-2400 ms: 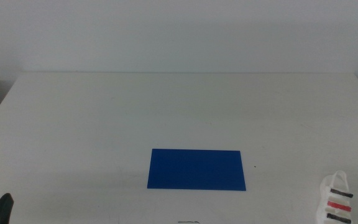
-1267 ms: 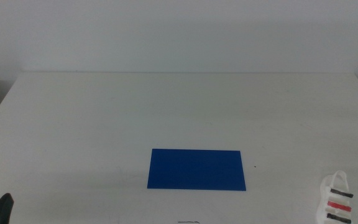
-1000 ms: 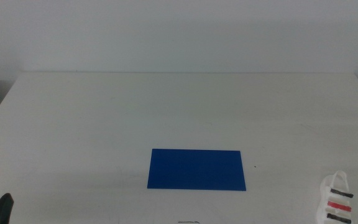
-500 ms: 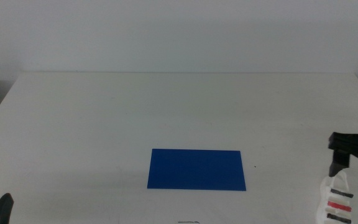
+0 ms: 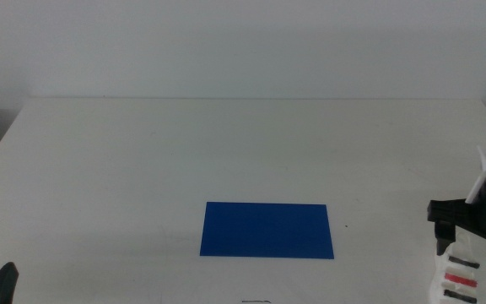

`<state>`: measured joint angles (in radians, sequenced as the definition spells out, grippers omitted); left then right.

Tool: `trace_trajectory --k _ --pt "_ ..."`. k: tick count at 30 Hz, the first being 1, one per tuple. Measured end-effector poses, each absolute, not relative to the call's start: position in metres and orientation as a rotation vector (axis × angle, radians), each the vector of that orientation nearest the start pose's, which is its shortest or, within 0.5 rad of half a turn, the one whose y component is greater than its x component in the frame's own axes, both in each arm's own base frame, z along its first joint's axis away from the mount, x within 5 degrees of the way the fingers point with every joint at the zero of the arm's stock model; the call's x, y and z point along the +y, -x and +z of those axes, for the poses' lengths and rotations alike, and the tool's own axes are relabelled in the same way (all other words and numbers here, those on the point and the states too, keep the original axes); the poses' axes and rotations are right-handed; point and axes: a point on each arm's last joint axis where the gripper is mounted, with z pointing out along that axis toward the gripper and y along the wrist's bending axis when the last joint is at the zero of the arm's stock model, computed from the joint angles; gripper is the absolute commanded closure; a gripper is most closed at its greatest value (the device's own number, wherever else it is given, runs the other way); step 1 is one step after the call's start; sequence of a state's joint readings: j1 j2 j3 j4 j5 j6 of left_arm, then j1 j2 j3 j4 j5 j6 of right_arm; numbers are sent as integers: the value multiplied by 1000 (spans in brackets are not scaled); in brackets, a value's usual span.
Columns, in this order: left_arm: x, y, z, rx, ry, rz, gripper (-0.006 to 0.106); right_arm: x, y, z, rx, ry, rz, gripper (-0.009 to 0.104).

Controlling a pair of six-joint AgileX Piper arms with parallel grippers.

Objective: Use one arm to grab the shoe from the table and place it on the mat.

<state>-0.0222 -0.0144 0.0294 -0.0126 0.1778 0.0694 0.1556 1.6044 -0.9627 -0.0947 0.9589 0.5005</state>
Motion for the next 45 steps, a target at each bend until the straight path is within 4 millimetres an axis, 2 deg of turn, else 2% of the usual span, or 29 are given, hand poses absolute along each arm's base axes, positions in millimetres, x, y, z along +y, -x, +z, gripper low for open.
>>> trace_trajectory --k 9,22,27,31,33,34,39,45 --pt "-1 -56 188 1675 -68 24 7 40 -284 178 3065 -420 -114 22" --pt "-1 -56 188 1675 -68 24 7 40 -290 164 3075 -409 -123 41" --pt "-1 -56 188 1675 -68 24 7 40 -290 164 3075 -409 -123 56" --pt "-1 -56 188 1675 -68 24 7 41 -290 164 3074 -416 -113 72" --pt "-1 -56 188 1675 -68 24 7 41 -290 164 3072 -417 -111 93" --pt "-1 -56 188 1675 -68 24 7 41 -290 165 3070 -416 -108 97" --pt "-1 -56 188 1675 -68 24 7 53 -287 187 3043 -382 -103 96" --pt "-1 -56 188 1675 -68 24 7 88 -299 227 2991 -321 -85 96"
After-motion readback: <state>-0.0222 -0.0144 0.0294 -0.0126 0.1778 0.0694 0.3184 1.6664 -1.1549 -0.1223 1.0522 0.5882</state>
